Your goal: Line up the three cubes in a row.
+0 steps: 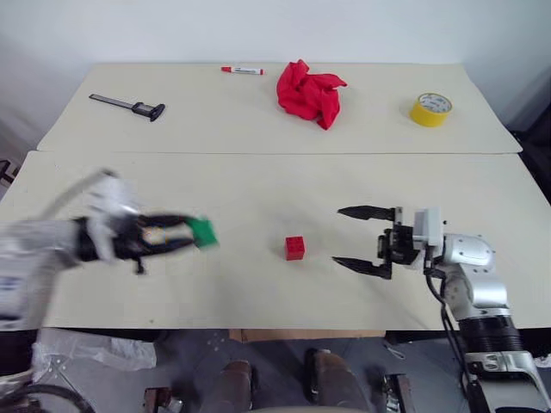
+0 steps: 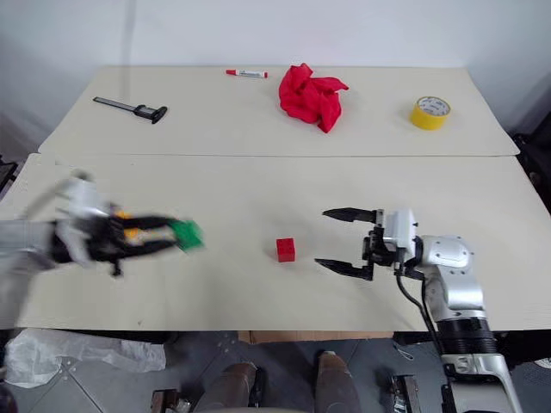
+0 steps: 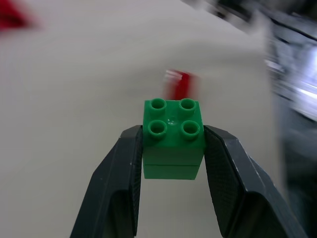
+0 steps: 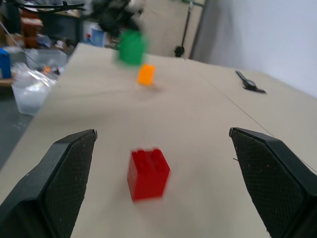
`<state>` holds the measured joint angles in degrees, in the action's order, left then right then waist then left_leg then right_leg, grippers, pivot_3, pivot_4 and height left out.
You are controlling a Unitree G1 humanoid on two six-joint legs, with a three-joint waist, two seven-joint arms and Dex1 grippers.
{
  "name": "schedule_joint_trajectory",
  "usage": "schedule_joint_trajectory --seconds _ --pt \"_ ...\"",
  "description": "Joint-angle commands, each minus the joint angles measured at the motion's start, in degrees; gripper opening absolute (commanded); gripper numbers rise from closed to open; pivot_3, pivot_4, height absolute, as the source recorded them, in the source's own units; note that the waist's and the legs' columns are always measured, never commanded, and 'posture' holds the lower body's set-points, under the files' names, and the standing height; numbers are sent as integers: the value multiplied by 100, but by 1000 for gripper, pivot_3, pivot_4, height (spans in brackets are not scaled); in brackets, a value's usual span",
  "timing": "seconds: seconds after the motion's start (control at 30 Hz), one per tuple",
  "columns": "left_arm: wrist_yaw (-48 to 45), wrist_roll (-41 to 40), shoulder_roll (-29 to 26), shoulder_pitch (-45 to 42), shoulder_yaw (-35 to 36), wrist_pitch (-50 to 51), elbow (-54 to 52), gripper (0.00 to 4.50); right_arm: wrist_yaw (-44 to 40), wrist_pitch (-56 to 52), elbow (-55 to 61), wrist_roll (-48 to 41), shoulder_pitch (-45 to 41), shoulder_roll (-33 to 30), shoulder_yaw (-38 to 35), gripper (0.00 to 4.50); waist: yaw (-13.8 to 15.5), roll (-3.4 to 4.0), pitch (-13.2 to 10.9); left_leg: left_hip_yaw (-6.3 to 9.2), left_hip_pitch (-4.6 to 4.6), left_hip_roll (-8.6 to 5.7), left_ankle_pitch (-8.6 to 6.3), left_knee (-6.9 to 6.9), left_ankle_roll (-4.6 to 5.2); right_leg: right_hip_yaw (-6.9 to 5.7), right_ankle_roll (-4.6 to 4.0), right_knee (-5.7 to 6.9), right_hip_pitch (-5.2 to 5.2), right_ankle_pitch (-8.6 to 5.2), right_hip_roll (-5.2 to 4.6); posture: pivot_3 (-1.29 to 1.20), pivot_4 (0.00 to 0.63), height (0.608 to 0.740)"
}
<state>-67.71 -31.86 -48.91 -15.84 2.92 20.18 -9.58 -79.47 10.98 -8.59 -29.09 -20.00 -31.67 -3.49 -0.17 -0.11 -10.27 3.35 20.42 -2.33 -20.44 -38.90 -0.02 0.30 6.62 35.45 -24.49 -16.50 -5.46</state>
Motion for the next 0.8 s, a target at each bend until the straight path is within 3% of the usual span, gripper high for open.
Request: schedule_joint_trajectory --seconds 0.03,0.1,0.2,0.57,0.8 --pt "-31 812 513 -529 -560 -963 820 1483 82 77 217 -39 196 -64 -160 4500 -13 -1 -1 -7 0 5 -1 1 -3 -3 0 5 -6 0 7 0 150 740" --pt "-37 1177 972 -930 -923 -1359 1464 1483 191 21 438 -71 376 -73 -192 4500 3 0 0 -23 0 8 1 2 -6 -23 0 11 -18 0 15 0 150 740" --pt "-256 1540 1183 -1307 -1139 -1853 2113 1483 294 -39 658 -87 533 -95 -212 4500 -8 -3 -2 -33 0 5 0 -9 -2 -22 4 18 -16 2 16 0 150 740" --pt "-902 1602 1092 -1729 -999 -2367 3012 1483 640 -112 1054 -65 920 -117 -301 4500 12 -6 -4 -40 -1 0 -3 -14 9 -13 8 18 -14 4 7 0 150 740" --pt "-947 1566 1053 -1900 -855 -2052 3136 1483 499 -84 903 -49 748 -106 -148 4500 7 -6 -4 -40 -2 0 -3 -15 9 -13 8 19 -15 4 9 0 150 740"
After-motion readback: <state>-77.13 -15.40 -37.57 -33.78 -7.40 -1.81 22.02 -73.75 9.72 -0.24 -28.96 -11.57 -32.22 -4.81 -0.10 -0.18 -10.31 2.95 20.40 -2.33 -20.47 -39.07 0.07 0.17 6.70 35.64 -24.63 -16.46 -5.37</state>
